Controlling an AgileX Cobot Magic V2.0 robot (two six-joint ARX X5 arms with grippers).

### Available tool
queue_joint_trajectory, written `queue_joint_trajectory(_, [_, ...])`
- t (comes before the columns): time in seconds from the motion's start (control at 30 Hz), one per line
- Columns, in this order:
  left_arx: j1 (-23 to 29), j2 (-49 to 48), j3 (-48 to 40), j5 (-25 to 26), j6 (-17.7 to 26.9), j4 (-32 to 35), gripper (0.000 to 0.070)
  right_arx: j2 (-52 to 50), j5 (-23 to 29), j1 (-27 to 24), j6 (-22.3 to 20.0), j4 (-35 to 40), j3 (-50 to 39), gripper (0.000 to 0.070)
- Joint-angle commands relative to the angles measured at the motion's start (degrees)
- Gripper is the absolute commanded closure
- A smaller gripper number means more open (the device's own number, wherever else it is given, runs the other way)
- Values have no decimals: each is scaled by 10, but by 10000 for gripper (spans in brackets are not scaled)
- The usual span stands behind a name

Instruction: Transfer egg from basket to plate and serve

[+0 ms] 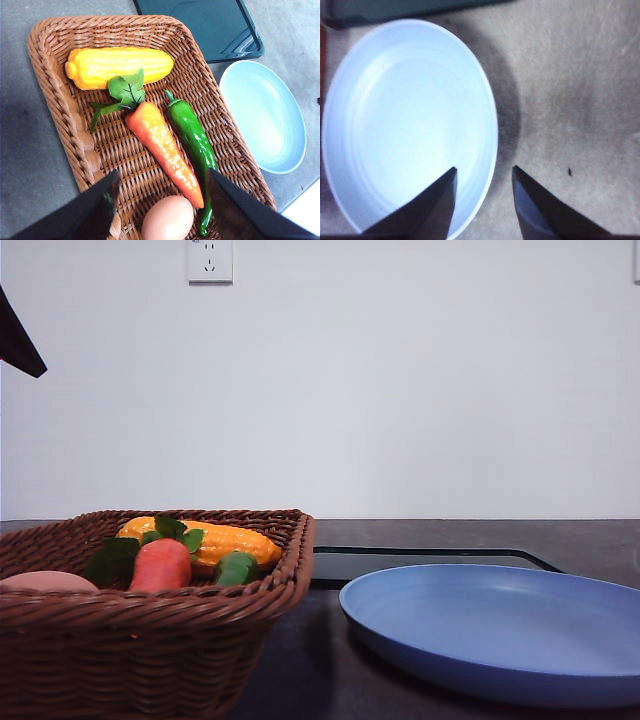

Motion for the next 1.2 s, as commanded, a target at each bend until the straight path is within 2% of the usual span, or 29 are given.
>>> queue_joint_trajectory(0.0, [-2,4,7,1,7,4,324,24,-1,0,-9,11,7,468])
queue_joint_trajectory(0.37, [-2,4,7,1,7,-1,324,151,-58,12,-2,92,7,504])
queue_joint_trajectory(0.63, [-2,4,7,1,7,-2,324,175,-70,16,0,103,7,693])
queue_joint_trajectory(0.83, [-7,4,7,1,15,-11,322,157,-66,14,7,103,8,700])
queue_joint_trajectory(1.03, [-39,5,9,-4,36,-27,301,95,-63,13,24,103,8,700])
queue_joint_trajectory(1.17, [-84,17,29,-47,74,-76,301,44,-62,6,41,102,8,700])
